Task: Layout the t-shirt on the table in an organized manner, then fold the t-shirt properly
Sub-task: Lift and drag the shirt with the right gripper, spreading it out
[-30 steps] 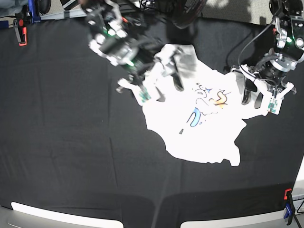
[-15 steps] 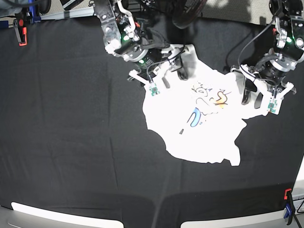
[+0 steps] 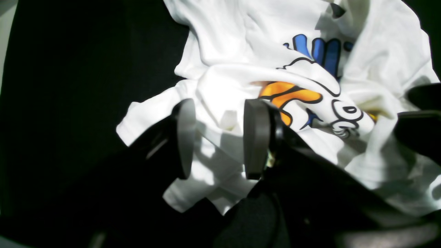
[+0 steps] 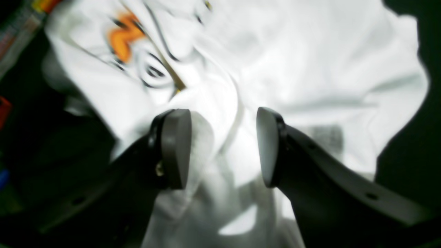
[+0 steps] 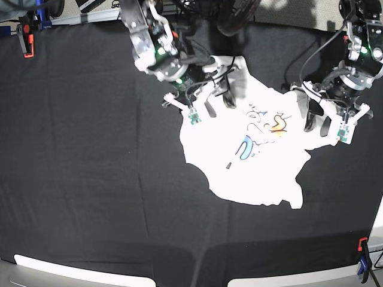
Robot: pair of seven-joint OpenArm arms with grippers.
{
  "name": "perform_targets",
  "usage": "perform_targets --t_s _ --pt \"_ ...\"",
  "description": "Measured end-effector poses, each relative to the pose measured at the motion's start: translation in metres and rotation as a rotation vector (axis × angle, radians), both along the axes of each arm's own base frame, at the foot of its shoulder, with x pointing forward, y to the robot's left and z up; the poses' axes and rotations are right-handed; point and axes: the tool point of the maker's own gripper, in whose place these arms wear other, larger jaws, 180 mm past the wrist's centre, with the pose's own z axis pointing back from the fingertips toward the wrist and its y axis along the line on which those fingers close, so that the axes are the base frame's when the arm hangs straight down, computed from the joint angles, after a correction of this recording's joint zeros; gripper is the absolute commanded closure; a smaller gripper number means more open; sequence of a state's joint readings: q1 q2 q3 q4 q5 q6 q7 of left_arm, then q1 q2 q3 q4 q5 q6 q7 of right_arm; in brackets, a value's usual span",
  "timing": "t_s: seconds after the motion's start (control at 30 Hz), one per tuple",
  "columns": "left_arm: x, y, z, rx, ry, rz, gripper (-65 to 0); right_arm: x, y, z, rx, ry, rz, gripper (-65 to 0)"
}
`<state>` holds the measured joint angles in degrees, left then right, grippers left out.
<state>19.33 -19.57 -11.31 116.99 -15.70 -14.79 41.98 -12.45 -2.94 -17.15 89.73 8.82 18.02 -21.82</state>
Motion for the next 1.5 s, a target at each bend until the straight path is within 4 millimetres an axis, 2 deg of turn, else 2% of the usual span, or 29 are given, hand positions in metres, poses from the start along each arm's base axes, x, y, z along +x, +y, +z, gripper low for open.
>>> perform_targets --t_s 0.1,0.3,0.43,0.57,0.63,0.93,1.07,1.23,1.33,1.4,1.5 --pt "0.0 0.0 0.0 0.001 0.0 0.0 -21.5 0.004 0.002 -0.011 -0.016 0.021 0.013 -28.2" --pt "0.0 0.0 0.0 0.0 0.0 0.0 -21.5 -0.006 0.024 -0.007 -0.008 0.008 0.09 -27.3" --pt "0.0 0.0 0.0 0.0 0.0 0.0 -21.5 -0.018 0.042 -0.004 -0.004 0.0 0.157 -16.2" --pt "0.0 0.0 0.0 0.0 0.0 0.0 -21.5 -0.024 0.048 -0.007 -0.054 -0.024 0.199 -7.3" --pt "0.0 0.0 0.0 0.0 0.0 0.0 -21.5 -0.025 0.049 -0.007 -0.06 -0.023 0.205 -0.1" --pt "0.0 0.0 0.0 0.0 0.0 0.0 -21.5 -0.025 0.044 -0.003 -0.142 -0.032 0.236 0.0" --pt "0.0 0.0 0.0 0.0 0.0 0.0 -21.5 -0.019 0.035 0.01 -0.215 -0.075 0.243 0.0" --pt "0.0 0.0 0.0 0.0 0.0 0.0 -21.5 -0.014 0.016 0.04 -0.272 -0.162 0.232 0.0" --pt "0.0 0.0 0.0 0.0 0.0 0.0 -21.5 -0.022 -0.007 0.049 -0.348 -0.205 0.223 0.0" --pt "0.0 0.0 0.0 -0.001 0.0 0.0 -21.5 -0.034 -0.025 0.046 -0.389 -0.196 0.218 0.0" --pt "0.0 0.0 0.0 0.0 0.0 0.0 -21.5 -0.048 -0.064 0.033 -0.45 -0.141 0.166 0.0"
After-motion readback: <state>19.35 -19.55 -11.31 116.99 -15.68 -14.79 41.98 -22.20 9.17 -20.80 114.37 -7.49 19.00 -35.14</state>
